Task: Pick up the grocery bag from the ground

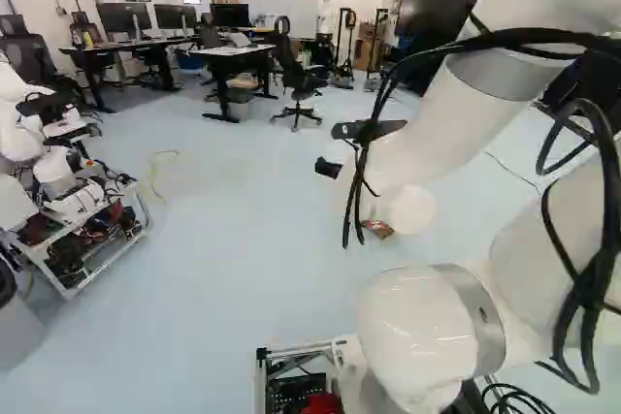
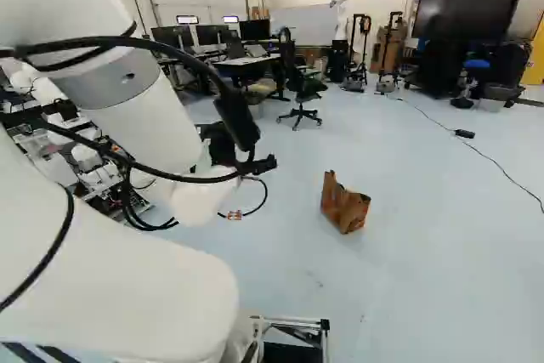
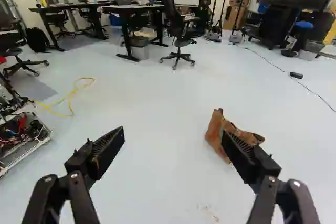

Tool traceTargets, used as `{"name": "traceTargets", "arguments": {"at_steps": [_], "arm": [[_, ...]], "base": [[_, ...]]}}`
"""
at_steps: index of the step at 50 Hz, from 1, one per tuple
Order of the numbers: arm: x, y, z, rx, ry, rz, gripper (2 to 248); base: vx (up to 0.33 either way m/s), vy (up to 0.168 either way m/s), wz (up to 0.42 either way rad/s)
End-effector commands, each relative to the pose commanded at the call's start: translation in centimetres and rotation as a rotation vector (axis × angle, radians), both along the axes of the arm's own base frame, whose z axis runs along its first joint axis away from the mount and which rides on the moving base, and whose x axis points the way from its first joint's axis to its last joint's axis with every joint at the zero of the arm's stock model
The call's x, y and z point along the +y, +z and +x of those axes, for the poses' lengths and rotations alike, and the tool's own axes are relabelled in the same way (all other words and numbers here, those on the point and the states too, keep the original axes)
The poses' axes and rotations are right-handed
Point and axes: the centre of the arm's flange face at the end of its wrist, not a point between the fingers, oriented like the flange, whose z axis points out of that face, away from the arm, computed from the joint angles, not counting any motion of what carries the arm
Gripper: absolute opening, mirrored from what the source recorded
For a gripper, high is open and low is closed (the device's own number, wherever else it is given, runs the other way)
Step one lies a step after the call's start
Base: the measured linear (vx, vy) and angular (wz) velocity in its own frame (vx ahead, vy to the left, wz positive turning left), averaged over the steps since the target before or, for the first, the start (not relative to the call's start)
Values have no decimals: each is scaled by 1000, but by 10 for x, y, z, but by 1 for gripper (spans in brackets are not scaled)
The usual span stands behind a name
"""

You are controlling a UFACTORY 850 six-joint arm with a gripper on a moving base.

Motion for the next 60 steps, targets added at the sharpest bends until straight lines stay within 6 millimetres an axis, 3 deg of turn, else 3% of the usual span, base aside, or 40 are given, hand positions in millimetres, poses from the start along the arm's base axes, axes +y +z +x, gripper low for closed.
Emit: {"name": "traceTargets", "arguments": {"at_steps": [34, 60], "arm": [[0, 0, 0, 0, 0, 0, 247], [0, 0, 0, 0, 0, 0, 247]], "base": [[181, -47, 13], [188, -112, -291]]}}
